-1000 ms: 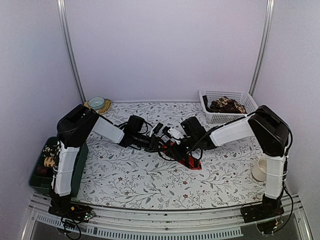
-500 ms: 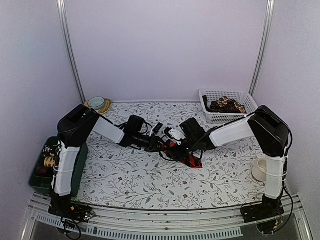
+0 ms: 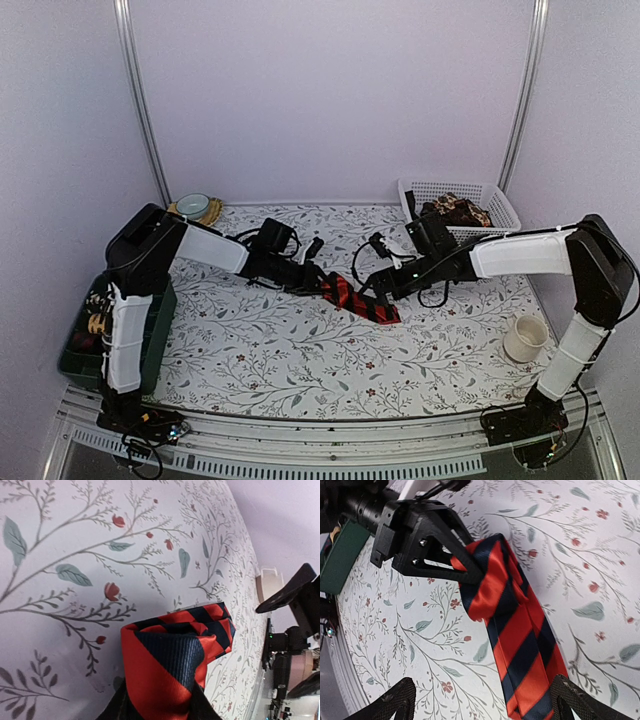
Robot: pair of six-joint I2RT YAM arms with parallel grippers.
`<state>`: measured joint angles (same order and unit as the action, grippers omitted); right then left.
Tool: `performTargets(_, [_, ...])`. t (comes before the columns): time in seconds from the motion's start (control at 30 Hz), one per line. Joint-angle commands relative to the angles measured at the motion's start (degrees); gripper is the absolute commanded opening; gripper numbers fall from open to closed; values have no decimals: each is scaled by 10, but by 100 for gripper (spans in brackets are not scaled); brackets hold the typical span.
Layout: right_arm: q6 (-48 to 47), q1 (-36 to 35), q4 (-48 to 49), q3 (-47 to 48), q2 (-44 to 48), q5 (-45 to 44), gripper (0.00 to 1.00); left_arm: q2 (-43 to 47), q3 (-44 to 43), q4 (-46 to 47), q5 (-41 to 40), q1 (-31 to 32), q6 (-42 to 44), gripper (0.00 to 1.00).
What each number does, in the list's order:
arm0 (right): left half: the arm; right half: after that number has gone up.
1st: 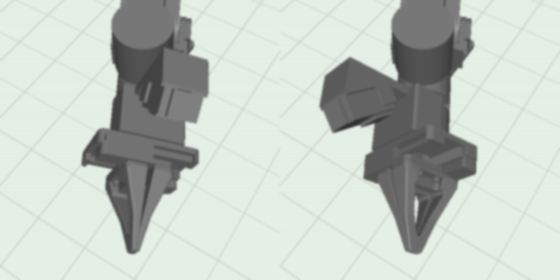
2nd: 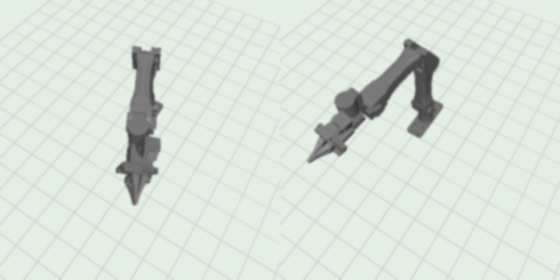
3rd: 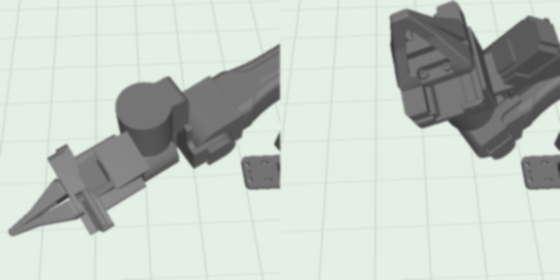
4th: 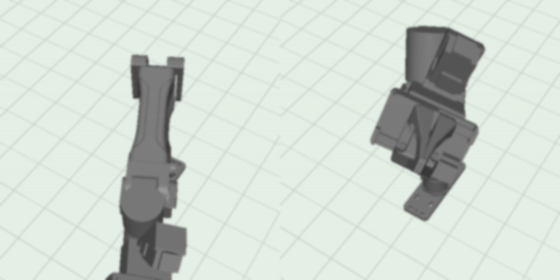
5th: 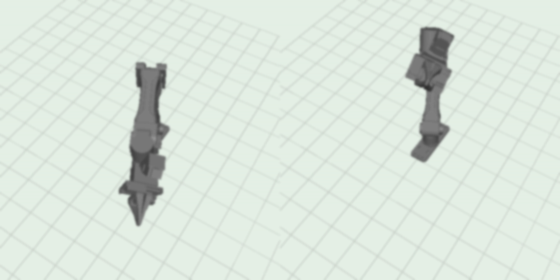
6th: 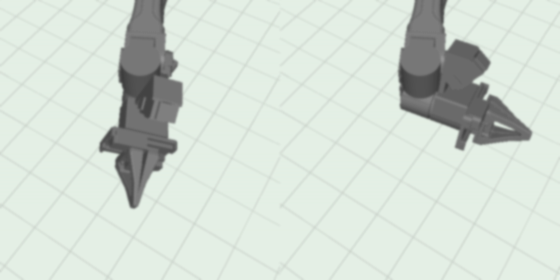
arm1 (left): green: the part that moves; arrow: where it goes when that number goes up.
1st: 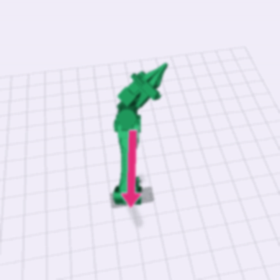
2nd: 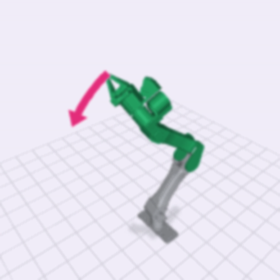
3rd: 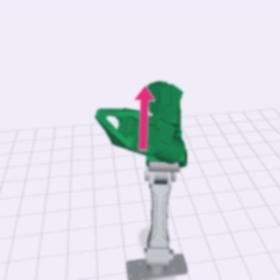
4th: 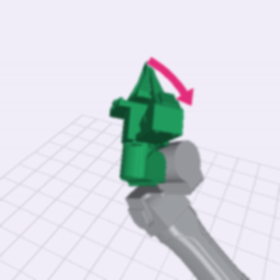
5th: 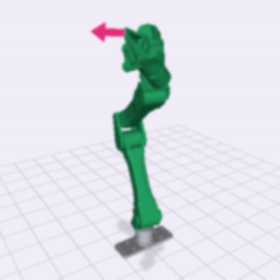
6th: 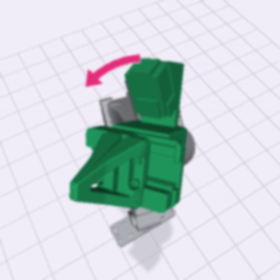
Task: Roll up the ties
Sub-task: Roll the tie at the center of the board.
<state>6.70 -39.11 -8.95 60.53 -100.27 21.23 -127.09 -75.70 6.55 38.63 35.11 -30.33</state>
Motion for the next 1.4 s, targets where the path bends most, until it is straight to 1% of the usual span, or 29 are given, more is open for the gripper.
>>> performTargets(0.0, [100, 54, 22, -58, 80, 59, 93, -11, -18, -166, -179, 7, 57, 27])
performTargets(0.1, [126, 73, 35, -76, 71, 47, 90, -17, -41, -196, -212, 16, 71, 27])
performTargets(0.17, [139, 88, 52, -83, 55, 40, 86, -24, -57, -215, -236, 23, 82, 27])
performTargets(0.2, [145, 95, 60, -83, 44, 36, 82, -27, -65, -223, -243, 26, 86, 27])
performTargets(0.27, [155, 107, 75, -76, 18, 45, 72, -30, -77, -235, -250, 30, 93, 27])
performTargets(0.3, [157, 110, 77, -69, 4, 45, 70, -32, -81, -237, -251, 30, 95, 28])
performTargets(0.43, [150, 111, 53, -23, -51, 44, 68, -33, -93, -244, -248, 30, 102, 29])
performTargets(0.5, [152, 110, 54, -15, -69, 49, 65, -34, -100, -250, -248, 29, 107, 30])
performTargets(0.53, [153, 110, 54, -13, -77, 53, 60, -35, -103, -255, -250, 29, 110, 30])
performTargets(0.57, [152, 109, 51, -13, -83, 54, 53, -36, -107, -259, -252, 29, 113, 30])
performTargets(0.67, [145, 100, 43, -15, -94, 50, 34, -39, -122, -273, -262, 27, 122, 30])
performTargets(0.73, [135, 88, 34, -16, -97, 35, 25, -41, -132, -281, -265, 26, 128, 31])
performTargets(0.8, [125, 70, 22, -12, -102, 14, 19, -44, -140, -286, -264, 23, 134, 31])
performTargets(0.93, [106, 35, -5, -4, -116, -40, 12, -52, -161, -305, -261, 20, 145, 31])
performTargets(1.03, [104, 15, -15, -6, -122, -77, 9, -52, -166, -309, -261, 19, 151, 31])
performTargets(1.2, [126, 1, -8, -19, -124, -71, 8, -45, -158, -298, -265, 17, 149, 30])
performTargets(1.37, [153, -25, -8, -26, -110, -76, 8, -20, -127, -259, -286, 20, 138, 29])
